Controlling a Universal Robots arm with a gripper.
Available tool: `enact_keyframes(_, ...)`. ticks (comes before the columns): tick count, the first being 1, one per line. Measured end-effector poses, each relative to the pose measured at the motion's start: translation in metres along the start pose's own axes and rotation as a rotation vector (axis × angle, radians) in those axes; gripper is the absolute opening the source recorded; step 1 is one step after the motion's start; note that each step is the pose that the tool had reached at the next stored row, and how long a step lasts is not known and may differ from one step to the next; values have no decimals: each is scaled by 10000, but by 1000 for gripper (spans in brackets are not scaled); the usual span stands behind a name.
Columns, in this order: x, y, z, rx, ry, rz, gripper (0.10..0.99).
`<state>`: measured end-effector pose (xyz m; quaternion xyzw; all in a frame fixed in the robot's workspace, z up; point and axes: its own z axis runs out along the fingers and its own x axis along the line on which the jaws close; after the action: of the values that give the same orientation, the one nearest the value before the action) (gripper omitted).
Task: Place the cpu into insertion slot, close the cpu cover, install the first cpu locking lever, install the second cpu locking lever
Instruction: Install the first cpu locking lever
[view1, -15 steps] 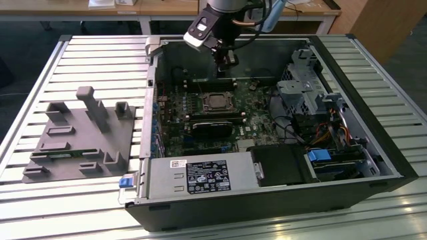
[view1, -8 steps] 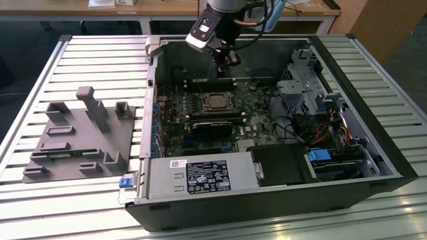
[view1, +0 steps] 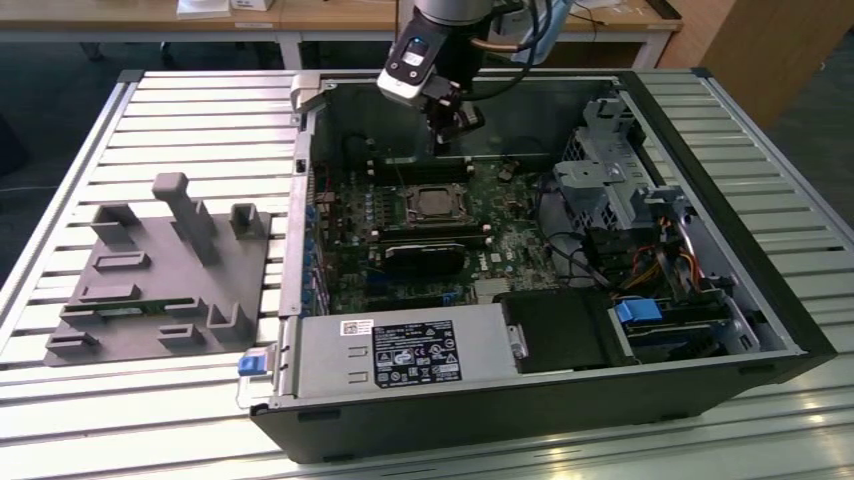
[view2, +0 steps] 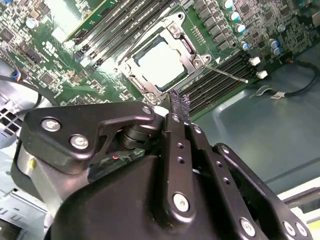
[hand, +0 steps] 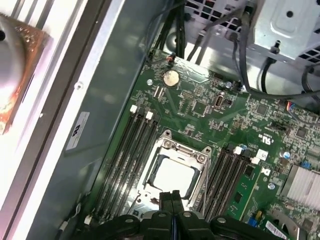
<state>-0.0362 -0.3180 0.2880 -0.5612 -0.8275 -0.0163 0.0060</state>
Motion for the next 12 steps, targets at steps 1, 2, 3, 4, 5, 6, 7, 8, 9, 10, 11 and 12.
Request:
enact_keyframes(1,0,0,0,3,1,-85,114)
enact_keyframes(2,0,0,0,6,3,-186,114)
enact_keyframes(3,0,0,0,8,6,-295,114)
enact_keyframes(4,0,0,0,12,8,-424,114)
enact_keyframes(5,0,0,0,16,11,-573,114)
enact_keyframes(6,0,0,0,21,15,-743,114)
enact_keyframes(7,0,0,0,26,19,-924,114)
enact_keyframes(8,0,0,0,31,22,-1108,114)
enact_keyframes(9,0,0,0,36,26,-1288,114)
enact_keyframes(10,0,0,0,41,29,-1468,114)
enact_keyframes(11,0,0,1,47,33,-1657,114)
enact_keyframes(12,0,0,1,52,37,-1838,114)
